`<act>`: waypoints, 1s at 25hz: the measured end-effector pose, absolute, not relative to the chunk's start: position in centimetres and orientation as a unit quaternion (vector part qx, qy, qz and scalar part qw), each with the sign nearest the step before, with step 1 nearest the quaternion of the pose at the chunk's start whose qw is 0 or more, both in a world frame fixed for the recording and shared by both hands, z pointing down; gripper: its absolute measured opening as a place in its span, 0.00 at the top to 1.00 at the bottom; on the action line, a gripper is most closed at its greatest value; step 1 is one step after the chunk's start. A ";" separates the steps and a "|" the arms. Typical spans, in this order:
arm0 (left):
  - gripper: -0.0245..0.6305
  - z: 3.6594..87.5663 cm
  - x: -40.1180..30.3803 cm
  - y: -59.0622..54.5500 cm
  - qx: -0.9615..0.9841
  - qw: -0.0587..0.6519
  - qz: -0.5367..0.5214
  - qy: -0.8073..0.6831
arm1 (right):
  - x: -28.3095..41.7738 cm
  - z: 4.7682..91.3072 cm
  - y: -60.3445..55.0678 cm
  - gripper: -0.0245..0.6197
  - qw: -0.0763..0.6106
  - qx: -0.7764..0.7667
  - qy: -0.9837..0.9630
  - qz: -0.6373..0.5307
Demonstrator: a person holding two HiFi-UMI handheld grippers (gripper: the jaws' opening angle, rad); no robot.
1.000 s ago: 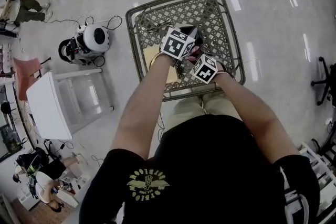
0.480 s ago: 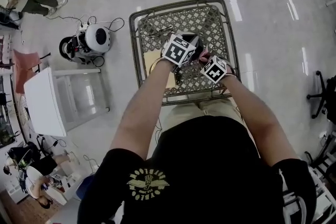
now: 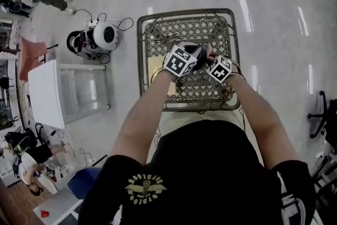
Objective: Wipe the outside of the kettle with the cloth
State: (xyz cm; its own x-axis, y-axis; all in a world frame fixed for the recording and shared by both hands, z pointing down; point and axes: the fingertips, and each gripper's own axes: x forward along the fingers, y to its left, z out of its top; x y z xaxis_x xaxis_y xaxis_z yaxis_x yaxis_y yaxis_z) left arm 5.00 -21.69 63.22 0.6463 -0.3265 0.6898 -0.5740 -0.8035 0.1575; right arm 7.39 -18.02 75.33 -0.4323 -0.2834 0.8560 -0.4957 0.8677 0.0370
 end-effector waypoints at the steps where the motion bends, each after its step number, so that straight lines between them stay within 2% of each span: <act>1: 0.96 63.2 5.0 -21.7 0.888 0.185 0.335 -0.253 | 7.5 75.4 -18.6 0.91 0.479 0.232 -0.840 0.106; 7: 0.96 63.4 4.6 -21.8 0.887 0.189 0.334 -0.257 | 6.9 77.8 -18.9 0.91 0.507 0.188 -0.839 0.060; 15: 0.96 63.3 4.8 -21.8 0.887 0.192 0.332 -0.257 | 5.6 81.3 -14.4 0.91 0.524 0.124 -0.840 0.070; 25: 0.96 62.7 5.1 -21.9 0.893 0.184 0.328 -0.246 | 1.8 81.0 -10.9 0.91 0.505 0.154 -0.835 0.152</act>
